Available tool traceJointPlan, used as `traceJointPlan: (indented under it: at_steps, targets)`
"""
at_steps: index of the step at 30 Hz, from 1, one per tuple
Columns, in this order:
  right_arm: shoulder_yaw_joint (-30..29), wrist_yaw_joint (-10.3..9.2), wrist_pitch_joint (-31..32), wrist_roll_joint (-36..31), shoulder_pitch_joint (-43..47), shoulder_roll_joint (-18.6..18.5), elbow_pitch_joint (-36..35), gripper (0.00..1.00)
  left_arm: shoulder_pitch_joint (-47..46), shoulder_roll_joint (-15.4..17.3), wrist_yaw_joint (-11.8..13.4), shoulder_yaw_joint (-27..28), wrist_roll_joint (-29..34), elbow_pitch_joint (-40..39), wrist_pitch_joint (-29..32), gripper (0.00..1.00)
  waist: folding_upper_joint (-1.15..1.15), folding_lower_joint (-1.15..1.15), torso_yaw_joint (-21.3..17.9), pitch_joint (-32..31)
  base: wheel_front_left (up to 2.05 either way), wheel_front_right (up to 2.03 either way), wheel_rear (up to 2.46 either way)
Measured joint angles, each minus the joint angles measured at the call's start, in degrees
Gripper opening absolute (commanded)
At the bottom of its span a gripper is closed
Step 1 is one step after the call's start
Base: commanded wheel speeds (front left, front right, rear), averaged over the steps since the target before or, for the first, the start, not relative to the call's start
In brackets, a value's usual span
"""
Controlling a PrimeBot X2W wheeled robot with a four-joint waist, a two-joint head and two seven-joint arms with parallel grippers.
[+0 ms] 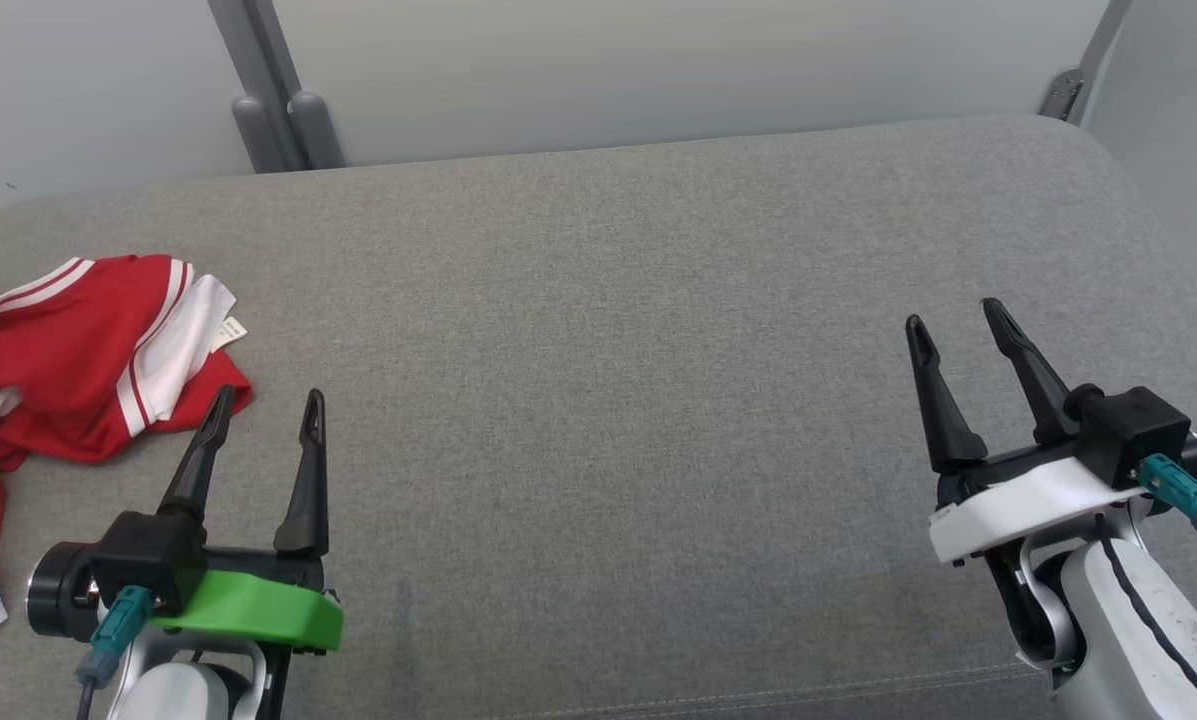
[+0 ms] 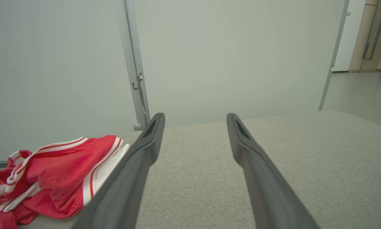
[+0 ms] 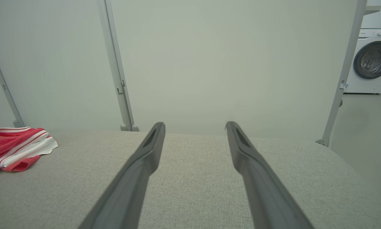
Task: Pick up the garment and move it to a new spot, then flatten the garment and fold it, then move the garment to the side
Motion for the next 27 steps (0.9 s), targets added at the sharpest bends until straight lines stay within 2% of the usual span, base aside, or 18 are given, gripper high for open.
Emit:
traceJointPlan:
  at_steps: [5, 14, 27]
  targets:
    - [-0.1, 0.05, 0.0, 0.0, 0.0, 0.2, 0.0, 1.00, 0.0, -0.2, -0.2, 0.4, 0.0, 0.3, 0.0, 1.00, 0.00, 0.00, 0.0, 0.1, 0.00, 0.00, 0.00]
    - [-0.2, 1.76, 0.0, 0.0, 0.0, 0.8, 0.0, 1.00, 0.0, -0.9, -0.3, 1.5, 0.0, 1.4, 0.0, 1.00, 0.00, 0.00, 0.4, 0.2, 0.00, 0.00, 0.00]
    - [-0.5, 3.31, 0.0, -0.2, 0.0, 0.8, -0.5, 1.00, -0.3, -1.4, -0.8, 3.1, -0.3, 1.7, 0.0, 1.00, 0.00, 0.00, 3.8, 1.3, 0.00, 0.00, 0.00]
